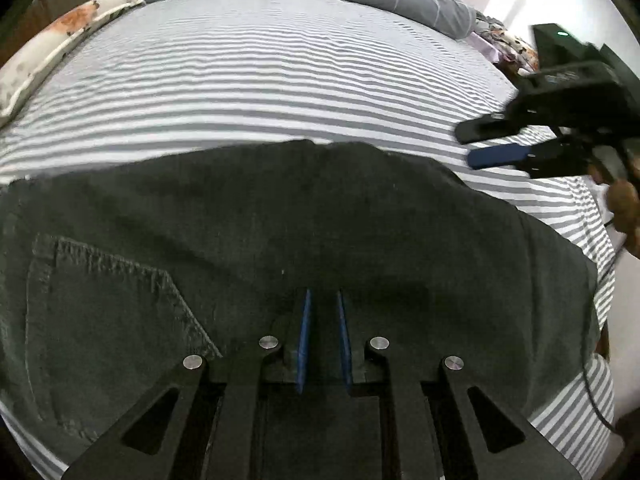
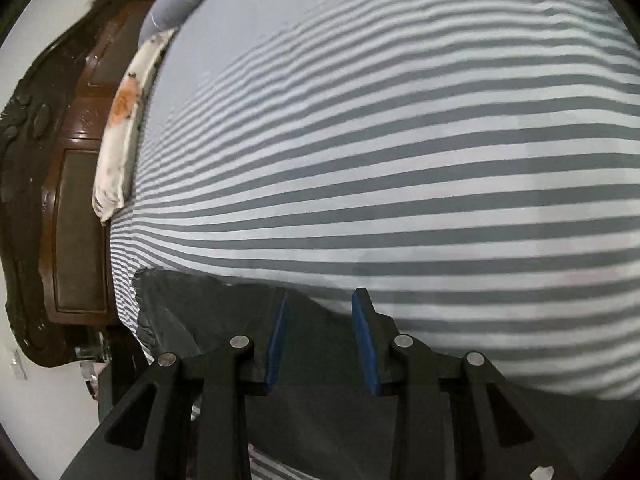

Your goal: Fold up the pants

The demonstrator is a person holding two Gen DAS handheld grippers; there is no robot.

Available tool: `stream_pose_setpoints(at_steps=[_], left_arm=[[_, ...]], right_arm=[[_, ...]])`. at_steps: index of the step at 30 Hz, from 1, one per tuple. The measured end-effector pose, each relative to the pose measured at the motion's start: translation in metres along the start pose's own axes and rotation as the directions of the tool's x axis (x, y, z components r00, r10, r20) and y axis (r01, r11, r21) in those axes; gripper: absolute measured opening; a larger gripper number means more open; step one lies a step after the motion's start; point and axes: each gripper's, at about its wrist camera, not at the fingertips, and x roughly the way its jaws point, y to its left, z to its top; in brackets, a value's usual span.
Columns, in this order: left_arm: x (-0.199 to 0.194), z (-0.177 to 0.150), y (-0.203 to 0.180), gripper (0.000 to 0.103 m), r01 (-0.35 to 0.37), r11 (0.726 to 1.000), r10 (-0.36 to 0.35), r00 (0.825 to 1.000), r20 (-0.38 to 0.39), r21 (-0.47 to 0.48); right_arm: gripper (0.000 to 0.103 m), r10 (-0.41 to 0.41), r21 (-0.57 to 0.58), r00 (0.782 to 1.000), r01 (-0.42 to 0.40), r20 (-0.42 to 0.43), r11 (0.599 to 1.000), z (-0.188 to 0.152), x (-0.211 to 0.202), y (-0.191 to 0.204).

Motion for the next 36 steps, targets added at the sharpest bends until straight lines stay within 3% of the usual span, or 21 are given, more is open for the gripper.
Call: stream_pose_setpoints(at_steps=[5,7,14,18,25,30,33,36], left_arm=[[0.001,-0.002,0.008,0.014,0.024,1.0,-0.024,1.0,0.01,-0.011],[0.001,-0.005,0.014,0.014,0.036,0.999,-0.036,0.999,0.02,-0.024],[-0.001,-0.012,0.029,0.014,0.062,0.996,-0.061,0.998,0.028,-0.061],[-0.002,-0.01,0.03,0.014,0.073,0.994,-0.071,0.997,0.027,-0.079],[-0.005,-0.008,0.029,0.014,0.069,0.995,-0.067,0.997,0.029,-0.074],[-0.003,-0.005,0.028,0.014,0.073,0.994,-0.071,0.997,0.029,-0.076],[-0.003,-0.006,0.03,0.014,0.077,0.994,-0.075,0.997,0.031,-0.077],[-0.004,-0.007,0.032,0.014,0.076,0.994,-0.074,0.997,0.034,-0.072]], right_arm=[[0.031,0.079,0.002,0.995,-0.079,-0.066,0.997,-0.013,0.021,0.005],[0.031,0.094,-0.05,0.992,-0.098,-0.079,0.994,-0.031,0.018,0.011],[0.031,0.1,-0.197,0.99,-0.117,-0.095,0.973,-0.091,0.018,0.022],[0.032,0.064,-0.274,0.993,-0.088,-0.095,0.958,-0.101,0.026,0.025],[0.047,0.181,-0.255,0.979,-0.199,-0.091,0.946,-0.074,0.038,0.04],[0.049,0.312,-0.135,0.939,-0.331,-0.146,0.934,-0.038,0.066,0.048],[0.062,0.365,-0.059,0.916,-0.378,-0.164,0.924,-0.02,0.076,0.051],[0.062,0.413,-0.01,0.905,-0.416,-0.101,0.909,-0.002,0.068,0.052]])
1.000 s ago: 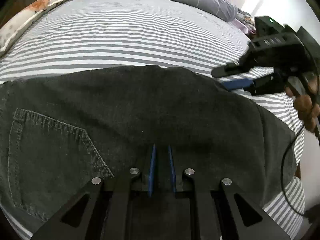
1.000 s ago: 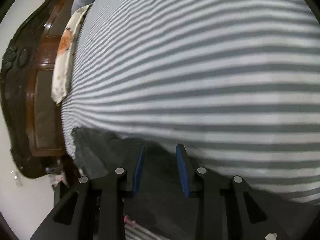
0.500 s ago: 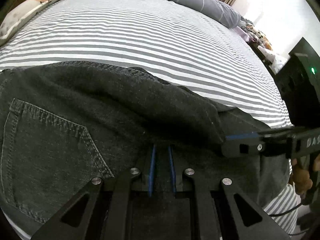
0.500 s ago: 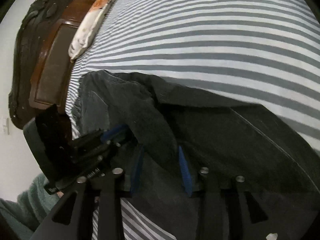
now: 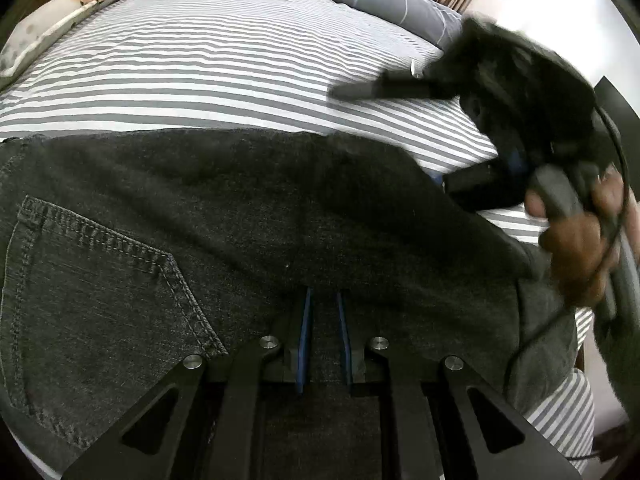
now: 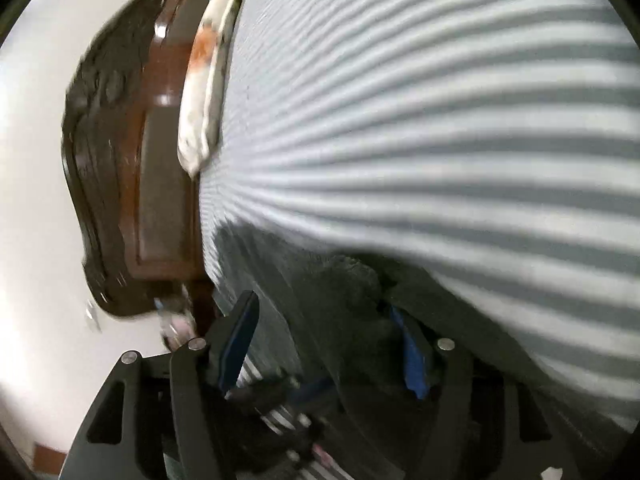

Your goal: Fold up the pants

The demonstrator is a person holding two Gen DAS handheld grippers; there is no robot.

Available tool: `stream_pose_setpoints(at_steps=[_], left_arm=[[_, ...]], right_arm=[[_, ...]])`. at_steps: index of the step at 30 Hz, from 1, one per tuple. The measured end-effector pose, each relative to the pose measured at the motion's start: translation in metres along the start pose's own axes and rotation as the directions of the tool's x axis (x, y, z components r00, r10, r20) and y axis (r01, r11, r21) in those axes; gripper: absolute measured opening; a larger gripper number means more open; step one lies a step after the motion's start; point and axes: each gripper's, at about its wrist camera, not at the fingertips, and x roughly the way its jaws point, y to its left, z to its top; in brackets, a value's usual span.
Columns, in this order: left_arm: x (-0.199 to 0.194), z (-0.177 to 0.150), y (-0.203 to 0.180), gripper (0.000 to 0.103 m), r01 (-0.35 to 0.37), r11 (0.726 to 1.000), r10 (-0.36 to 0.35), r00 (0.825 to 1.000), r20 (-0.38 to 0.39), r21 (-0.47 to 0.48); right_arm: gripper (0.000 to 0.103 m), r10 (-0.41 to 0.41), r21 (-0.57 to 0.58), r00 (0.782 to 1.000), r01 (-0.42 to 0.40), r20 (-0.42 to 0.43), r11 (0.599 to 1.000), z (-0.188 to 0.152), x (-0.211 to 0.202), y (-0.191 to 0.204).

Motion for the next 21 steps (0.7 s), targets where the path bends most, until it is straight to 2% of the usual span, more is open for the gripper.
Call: stream_pose_setpoints(at_steps=[1,2,3,4,7,12,15,16,17,21], left_arm=[[-0.001,-0.002,0.0,0.014,-0.001,1.0,0.001,1.0,0.001,0.001],[-0.001,-0.002,-0.001,0.014,-0.002,1.0,0.002,1.0,0.002,0.002],[-0.001,-0.003,-0.001,0.014,-0.005,1.0,0.005,1.0,0.004,0.004],[-0.001,-0.005,-0.002,0.014,-0.008,1.0,0.008,1.0,0.007,0.007],[-0.002,-0.008,-0.008,0.014,-0.016,1.0,0.016,1.0,0.012,0.016],[-0.001,-0.009,-0.008,0.014,-0.006,1.0,0.006,1.0,0.011,0.005],[-0.002,-0.009,-0.008,0.014,-0.01,1.0,0.01,1.0,0.014,0.008],[-0.001,-0.009,-0.009,0.014,-0.012,1.0,0.011,1.0,0.015,0.008],[-0.001,-0.009,-0.009,0.014,-0.012,1.0,0.012,1.0,0.015,0.007],[-0.002,-0.008,-0.009,0.014,-0.013,1.0,0.012,1.0,0.015,0.008]], right_arm=[[0.06,0.003,-0.005,1.0,-0.003,0.022,1.0,0.005,-0.005,0.004],[0.039,0.021,-0.018,0.999,-0.021,0.044,1.0,0.01,-0.011,0.007],[0.023,0.064,-0.021,0.995,-0.063,0.079,0.998,0.018,-0.019,0.011],[0.01,0.072,-0.019,0.992,-0.07,0.105,0.997,0.023,-0.025,0.014],[0.01,0.012,-0.053,0.992,-0.005,0.122,0.999,0.032,-0.029,0.027],[0.014,-0.113,-0.075,0.99,0.119,0.081,0.99,0.025,-0.025,0.033],[0.035,-0.219,-0.092,0.972,0.226,0.086,0.97,0.024,-0.029,0.027],[0.04,-0.232,-0.099,0.97,0.239,0.079,0.966,0.025,-0.028,0.023],[0.042,-0.242,-0.105,0.969,0.246,0.053,0.964,0.026,-0.023,0.022],[0.041,-0.219,-0.151,0.976,0.213,-0.02,0.965,0.024,-0.003,0.019]])
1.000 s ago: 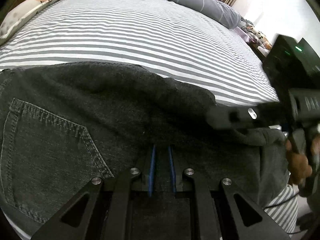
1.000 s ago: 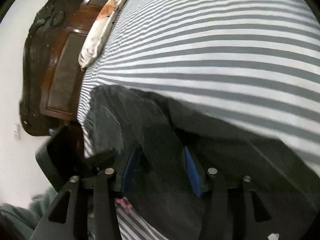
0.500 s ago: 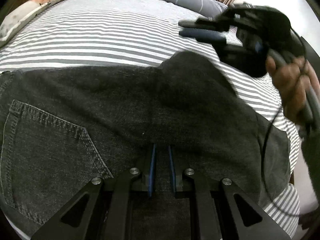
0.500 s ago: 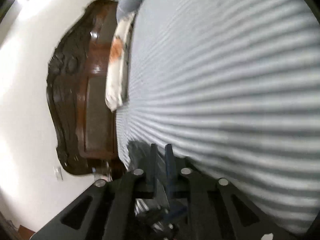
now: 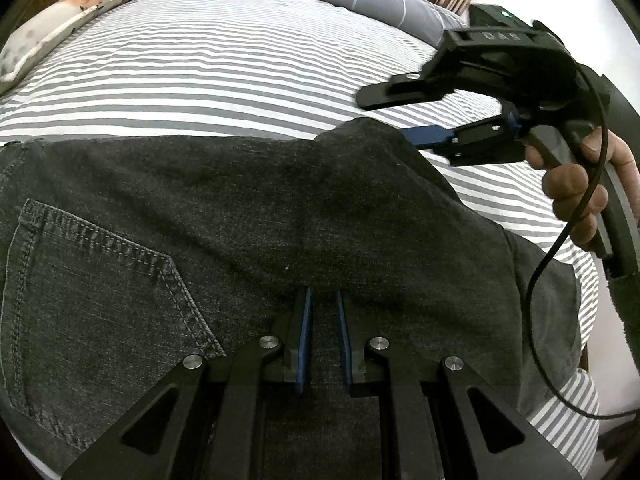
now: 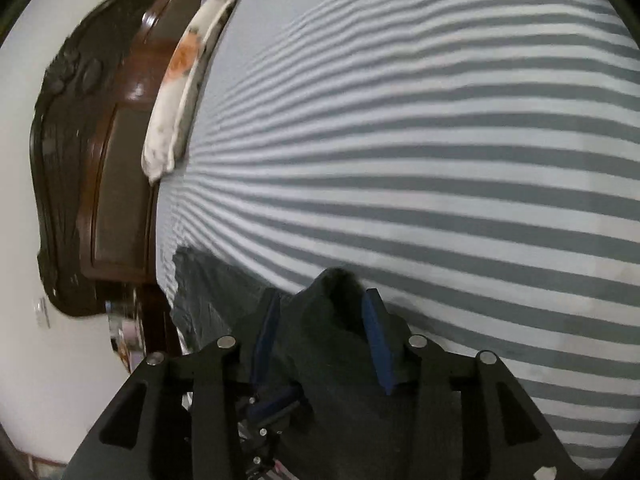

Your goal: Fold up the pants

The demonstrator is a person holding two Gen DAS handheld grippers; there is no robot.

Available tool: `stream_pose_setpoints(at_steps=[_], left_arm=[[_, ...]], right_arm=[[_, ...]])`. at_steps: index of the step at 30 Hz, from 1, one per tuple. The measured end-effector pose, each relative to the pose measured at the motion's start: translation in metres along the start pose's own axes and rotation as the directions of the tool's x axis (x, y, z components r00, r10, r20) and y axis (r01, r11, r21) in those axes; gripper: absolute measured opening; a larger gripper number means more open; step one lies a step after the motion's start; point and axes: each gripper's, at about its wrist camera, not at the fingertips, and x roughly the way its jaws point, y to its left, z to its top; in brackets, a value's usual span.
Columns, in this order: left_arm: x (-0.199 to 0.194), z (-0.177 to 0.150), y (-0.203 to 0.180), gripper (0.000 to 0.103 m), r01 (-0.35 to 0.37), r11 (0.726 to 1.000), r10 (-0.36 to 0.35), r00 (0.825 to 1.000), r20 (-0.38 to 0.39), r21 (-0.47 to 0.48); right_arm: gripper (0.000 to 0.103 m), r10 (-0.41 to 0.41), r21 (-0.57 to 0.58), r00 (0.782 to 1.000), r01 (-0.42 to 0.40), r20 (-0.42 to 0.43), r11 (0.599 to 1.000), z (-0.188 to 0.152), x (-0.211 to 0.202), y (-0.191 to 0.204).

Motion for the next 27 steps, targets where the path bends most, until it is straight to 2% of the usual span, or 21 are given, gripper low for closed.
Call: stream_pose_setpoints(at_steps=[1,2,5,8,10,12,13,14,18,22,25,27], left_arm=[[0.001,0.0,0.001,0.014,-0.001,1.0,0.001,1.0,0.001,0.002],[0.001,-0.001,0.0,0.014,-0.001,1.0,0.001,1.0,0.001,0.002],[0.001,-0.001,-0.001,0.014,0.001,1.0,-0.001,1.0,0.004,-0.001],[0.0,-0.001,-0.001,0.014,-0.002,1.0,0.002,1.0,0.007,0.003],[0.001,-0.002,-0.002,0.014,-0.007,1.0,0.007,1.0,0.008,0.008],[0.001,-0.003,-0.003,0.014,-0.008,1.0,0.007,1.0,0.009,0.011],[0.001,-0.004,-0.004,0.014,-0.007,1.0,0.007,1.0,0.01,0.012],[0.001,-0.004,-0.004,0.014,-0.008,1.0,0.008,1.0,0.011,0.012],[-0.003,-0.004,-0.008,0.014,-0.024,1.0,0.024,0.999,0.021,0.009],[-0.013,-0.011,-0.027,0.014,-0.11,0.99,0.108,0.994,0.031,0.09],[-0.021,-0.022,-0.033,0.015,-0.101,0.991,0.101,0.995,0.008,0.088],[-0.022,-0.033,-0.034,0.015,-0.102,0.992,0.105,0.994,-0.033,0.072]], right_arm=[[0.033,0.016,-0.018,1.0,-0.016,-0.003,1.0,0.0,0.003,0.004],[0.017,0.005,-0.053,1.0,-0.005,0.012,0.999,-0.001,0.004,0.011],[0.006,-0.115,-0.119,0.992,0.121,0.06,0.985,-0.001,0.005,0.021],[0.003,-0.218,-0.113,0.969,0.231,0.12,0.966,0.0,0.005,0.01],[0.003,-0.258,-0.095,0.956,0.272,0.138,0.958,0.003,0.008,0.001],[0.003,-0.252,-0.05,0.956,0.262,0.152,0.964,0.003,0.001,-0.008],[0.005,-0.266,-0.035,0.947,0.276,0.178,0.96,0.0,-0.006,-0.008],[0.008,-0.278,-0.037,0.94,0.291,0.198,0.956,-0.001,-0.011,-0.005],[0.009,-0.264,-0.094,0.923,0.3,0.28,0.949,-0.023,-0.044,0.02],[0.01,-0.253,-0.18,0.941,0.296,0.225,0.938,-0.048,-0.04,0.042],[0.01,-0.286,-0.196,0.94,0.321,0.188,0.926,-0.053,-0.019,0.045],[0.01,-0.315,-0.163,0.934,0.341,0.167,0.926,-0.051,-0.005,0.036]])
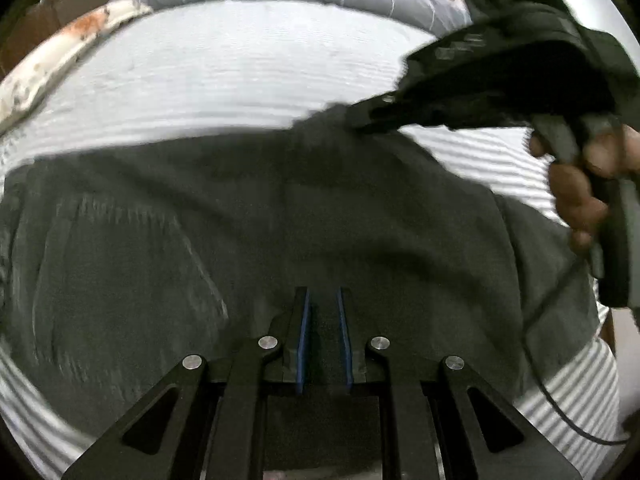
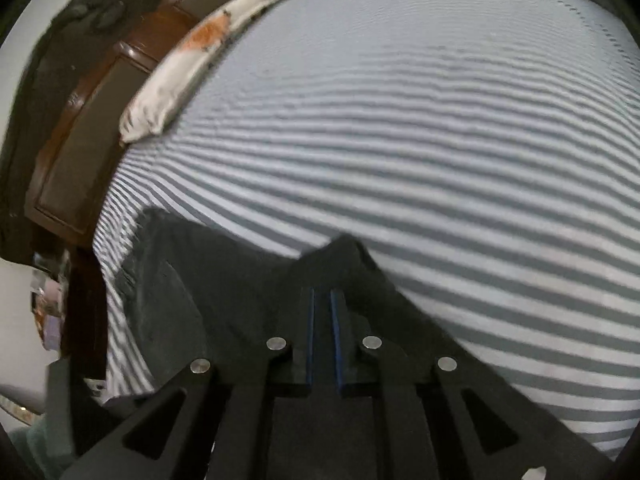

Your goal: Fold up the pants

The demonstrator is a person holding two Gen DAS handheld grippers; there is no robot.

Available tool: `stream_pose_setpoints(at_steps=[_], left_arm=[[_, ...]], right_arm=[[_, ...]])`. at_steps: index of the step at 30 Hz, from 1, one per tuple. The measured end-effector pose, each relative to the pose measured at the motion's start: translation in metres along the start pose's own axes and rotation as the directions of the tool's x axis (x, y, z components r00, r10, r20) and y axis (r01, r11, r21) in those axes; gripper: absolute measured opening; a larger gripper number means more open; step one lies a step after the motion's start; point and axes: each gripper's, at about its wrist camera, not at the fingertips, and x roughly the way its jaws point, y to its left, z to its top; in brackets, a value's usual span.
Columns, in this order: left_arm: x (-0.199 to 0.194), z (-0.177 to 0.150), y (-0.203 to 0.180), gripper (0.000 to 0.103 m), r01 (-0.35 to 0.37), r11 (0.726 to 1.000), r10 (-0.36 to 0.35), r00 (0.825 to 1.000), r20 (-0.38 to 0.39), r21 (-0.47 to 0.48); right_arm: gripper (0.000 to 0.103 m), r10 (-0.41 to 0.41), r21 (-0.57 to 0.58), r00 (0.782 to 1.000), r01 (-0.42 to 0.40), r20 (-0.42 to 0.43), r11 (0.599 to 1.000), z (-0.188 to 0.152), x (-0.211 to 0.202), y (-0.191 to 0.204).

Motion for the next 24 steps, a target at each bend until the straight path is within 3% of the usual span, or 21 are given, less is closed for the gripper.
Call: stream_pose_setpoints(at_steps=[3,7,11,16,22,24], left_arm=[[0.002,-0.013,0.005,0.015,-0.008,1.0,0.007,0.999,-0.043,-0.02],[0.002,-0.016,0.015,0.015,0.019,0.997,-0.023,0.998,-0.057,-0.07],[0.004,-0.015,0.016,0.015,0.023,0.997,-0.026,0.999,-0.042,-0.074],[0.002,-0.019,0.008,0.015,-0.014,0.999,0.014,1.0,-0.006,-0.042],[0.004,-0.021,-0.008,0.015,-0.065,0.998,0.065,0.998,0.015,0.001],[0.005,-0.024,-0.012,0.016,-0.089,0.996,0.088,0.996,0.022,0.02]], right_arm=[[0.008,-0.067,0.014,0.998,0.067,-0.015,0.998,-0.003,0.016,-0.01],[0.004,-0.057,0.052,0.998,0.057,-0.011,0.997,-0.001,0.017,-0.015],[0.023,-0.025,0.1,0.998,0.018,0.065,0.995,-0.016,-0.021,-0.012],[0.032,0.019,0.158,0.983,-0.049,0.183,0.986,-0.072,-0.095,-0.028],[0.036,-0.075,0.303,0.961,-0.01,0.265,0.953,-0.167,-0.18,-0.092],[0.036,-0.13,0.393,0.948,0.006,0.29,0.919,-0.207,-0.214,-0.126]])
